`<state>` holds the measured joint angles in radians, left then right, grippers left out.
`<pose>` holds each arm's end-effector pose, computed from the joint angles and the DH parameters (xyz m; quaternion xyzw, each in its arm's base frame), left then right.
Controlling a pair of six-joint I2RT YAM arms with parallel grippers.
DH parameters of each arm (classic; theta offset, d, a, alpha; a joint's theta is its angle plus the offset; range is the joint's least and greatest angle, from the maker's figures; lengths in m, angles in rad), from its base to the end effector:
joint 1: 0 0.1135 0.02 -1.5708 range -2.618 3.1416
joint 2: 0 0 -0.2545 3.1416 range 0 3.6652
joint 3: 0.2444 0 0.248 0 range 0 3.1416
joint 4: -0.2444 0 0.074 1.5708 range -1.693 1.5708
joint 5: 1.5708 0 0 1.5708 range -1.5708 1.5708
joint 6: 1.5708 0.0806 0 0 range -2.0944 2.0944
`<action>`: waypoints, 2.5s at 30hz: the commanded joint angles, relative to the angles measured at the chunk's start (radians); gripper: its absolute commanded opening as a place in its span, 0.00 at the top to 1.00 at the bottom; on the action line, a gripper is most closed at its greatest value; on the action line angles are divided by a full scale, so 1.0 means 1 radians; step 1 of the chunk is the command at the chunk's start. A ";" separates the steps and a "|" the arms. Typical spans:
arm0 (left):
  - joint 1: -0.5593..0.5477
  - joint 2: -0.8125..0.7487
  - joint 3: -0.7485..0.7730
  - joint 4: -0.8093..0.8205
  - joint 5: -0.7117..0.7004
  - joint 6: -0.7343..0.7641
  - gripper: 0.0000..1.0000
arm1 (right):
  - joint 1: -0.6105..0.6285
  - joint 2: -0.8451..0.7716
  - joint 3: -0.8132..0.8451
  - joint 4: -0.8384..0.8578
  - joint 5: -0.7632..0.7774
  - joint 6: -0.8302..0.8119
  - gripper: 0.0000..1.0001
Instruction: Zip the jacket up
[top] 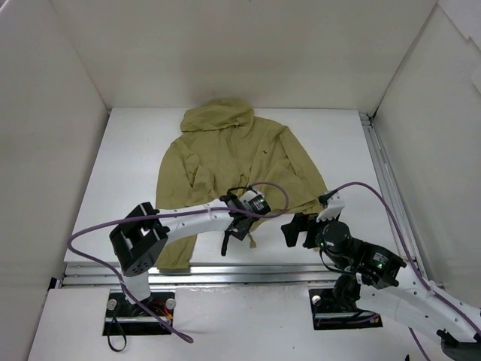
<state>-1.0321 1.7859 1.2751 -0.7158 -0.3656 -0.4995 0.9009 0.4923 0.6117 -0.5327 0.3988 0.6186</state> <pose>0.2114 -0.2976 0.1563 0.2249 0.9429 0.0124 0.2455 0.1259 0.1086 0.2625 -0.0082 0.8276 0.2490 0.5029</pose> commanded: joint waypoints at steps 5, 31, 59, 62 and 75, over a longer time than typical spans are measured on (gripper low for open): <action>0.035 0.017 0.035 0.052 0.031 0.038 0.51 | -0.005 0.009 0.013 0.019 0.018 0.018 0.02; 0.092 0.050 0.032 0.108 0.090 0.062 0.78 | -0.005 0.018 0.003 0.019 0.032 0.027 0.02; 0.139 -0.060 -0.053 0.159 0.165 0.024 0.95 | -0.005 0.046 0.008 0.019 0.018 0.024 0.02; 0.139 -0.045 -0.037 0.150 0.165 0.012 0.87 | -0.007 0.043 0.008 0.017 0.018 0.026 0.02; 0.158 0.004 0.044 0.070 0.180 -0.019 0.76 | -0.007 0.038 0.007 0.019 0.020 0.024 0.02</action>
<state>-0.8848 1.8030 1.2648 -0.6109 -0.1894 -0.5064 0.9005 0.5251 0.6117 -0.5461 0.3992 0.6334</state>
